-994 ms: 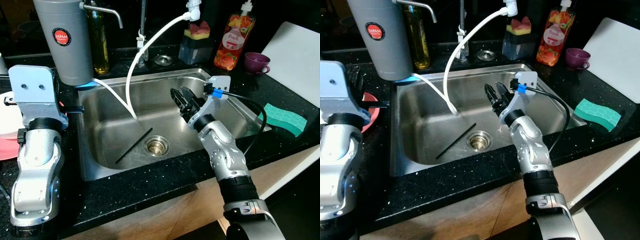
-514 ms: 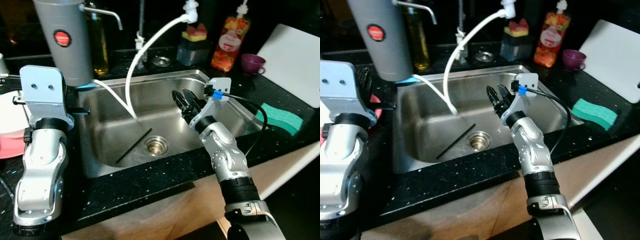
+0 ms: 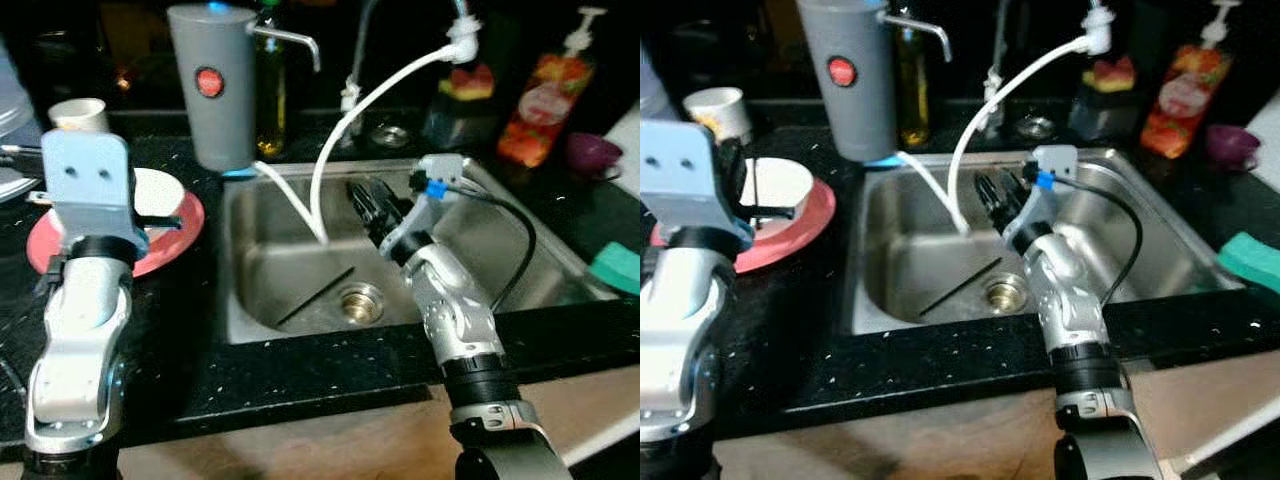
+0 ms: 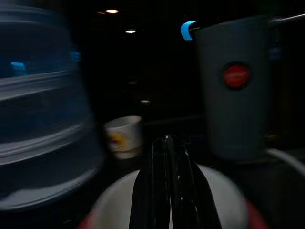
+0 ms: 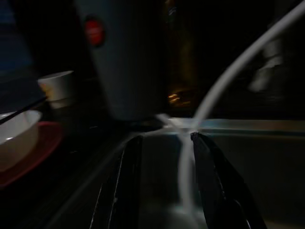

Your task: Kitchen organization

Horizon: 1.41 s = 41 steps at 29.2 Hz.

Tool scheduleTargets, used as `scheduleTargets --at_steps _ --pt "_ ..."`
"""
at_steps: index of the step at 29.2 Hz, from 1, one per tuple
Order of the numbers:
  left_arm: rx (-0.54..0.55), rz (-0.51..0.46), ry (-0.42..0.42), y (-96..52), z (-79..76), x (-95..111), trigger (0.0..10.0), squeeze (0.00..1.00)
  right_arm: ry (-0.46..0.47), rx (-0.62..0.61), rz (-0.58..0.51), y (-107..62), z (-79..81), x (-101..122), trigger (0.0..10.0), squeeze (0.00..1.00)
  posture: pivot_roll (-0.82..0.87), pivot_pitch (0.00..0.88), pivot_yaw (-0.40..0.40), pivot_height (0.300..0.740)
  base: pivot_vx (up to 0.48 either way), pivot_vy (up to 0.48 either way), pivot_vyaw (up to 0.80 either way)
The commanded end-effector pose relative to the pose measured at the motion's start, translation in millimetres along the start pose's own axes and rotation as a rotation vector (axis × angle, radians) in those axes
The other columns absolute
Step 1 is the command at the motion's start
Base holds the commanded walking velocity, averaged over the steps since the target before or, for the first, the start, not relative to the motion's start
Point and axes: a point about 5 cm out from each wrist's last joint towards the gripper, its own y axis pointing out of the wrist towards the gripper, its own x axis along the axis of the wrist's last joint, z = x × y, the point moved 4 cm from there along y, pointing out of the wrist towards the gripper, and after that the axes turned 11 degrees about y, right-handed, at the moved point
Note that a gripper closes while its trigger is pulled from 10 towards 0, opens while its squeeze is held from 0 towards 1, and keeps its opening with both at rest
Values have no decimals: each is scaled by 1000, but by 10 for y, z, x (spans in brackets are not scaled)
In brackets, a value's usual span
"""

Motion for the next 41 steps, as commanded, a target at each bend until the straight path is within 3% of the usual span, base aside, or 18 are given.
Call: scheduleTargets --at_steps 1,13,17,22,41 --pt "-1 12 9 4 4 -24 10000 0 6 -2 13 -10 -6 -26 10000 0 14 77 -52 740 0 0 800" --pt "-34 22 19 18 -32 -43 10000 0 35 -40 8 -21 -74 -23 10000 0 15 71 -49 740 0 0 145" --pt "-44 29 33 19 -42 -50 10000 0 39 -39 6 -24 -66 -28 10000 0 17 65 -50 740 0 -480 0" --pt "-23 53 -16 4 -17 -95 10000 0 42 -36 4 -24 -55 -30 10000 0 19 57 -52 740 0 -192 0" --pt "-7 71 -25 -2 37 -111 10000 0 41 -22 5 -9 -21 -24 10000 0 19 62 -54 740 0 0 0"
